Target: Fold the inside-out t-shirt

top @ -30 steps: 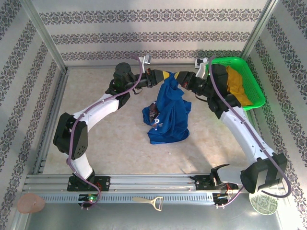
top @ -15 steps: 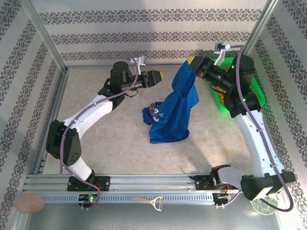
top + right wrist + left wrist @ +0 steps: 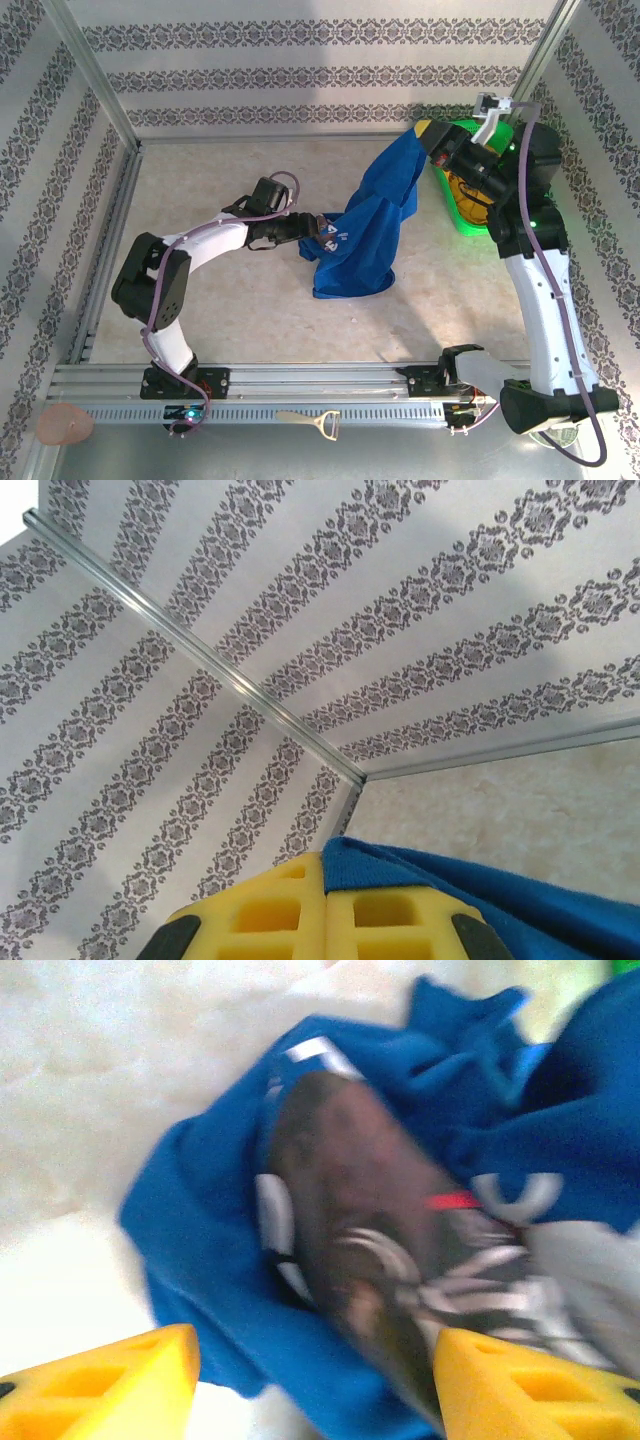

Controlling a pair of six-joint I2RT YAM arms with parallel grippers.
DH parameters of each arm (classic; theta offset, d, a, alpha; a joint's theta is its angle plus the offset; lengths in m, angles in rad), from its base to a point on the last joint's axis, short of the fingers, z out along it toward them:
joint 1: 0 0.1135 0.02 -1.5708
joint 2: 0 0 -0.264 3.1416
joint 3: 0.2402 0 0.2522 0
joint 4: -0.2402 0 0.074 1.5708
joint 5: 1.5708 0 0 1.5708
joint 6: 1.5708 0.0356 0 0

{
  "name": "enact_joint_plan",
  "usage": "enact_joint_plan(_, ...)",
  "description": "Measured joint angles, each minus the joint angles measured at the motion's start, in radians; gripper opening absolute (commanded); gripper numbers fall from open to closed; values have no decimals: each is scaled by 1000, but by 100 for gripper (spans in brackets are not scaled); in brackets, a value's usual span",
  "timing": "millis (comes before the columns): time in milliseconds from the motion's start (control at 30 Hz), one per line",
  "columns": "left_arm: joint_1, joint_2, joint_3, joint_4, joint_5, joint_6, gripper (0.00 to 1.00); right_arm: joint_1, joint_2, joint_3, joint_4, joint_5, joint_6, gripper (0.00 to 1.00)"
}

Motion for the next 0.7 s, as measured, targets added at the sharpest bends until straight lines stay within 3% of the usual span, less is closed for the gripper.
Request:
enact_joint_plan(267,0,99,31,11,-18,-53,60,-6,-10,26,-27,1,0,0)
enact_joint_plan(367,0,117,32,26,-17,-79,11,-6,-10,26,-33,7,-1,0)
enact_joint_plan(400,0,127,35,31,-17,-83,0,-7,-10,26,-34,10,-3,0)
enact_joint_plan(533,8,156,127,-26,-28,-63,0,-59,10,45,-37,26,-1,0)
enact_joint_plan(700,112,102,498,-203,-64,6,0,-184,107,156,-25,64,56,0)
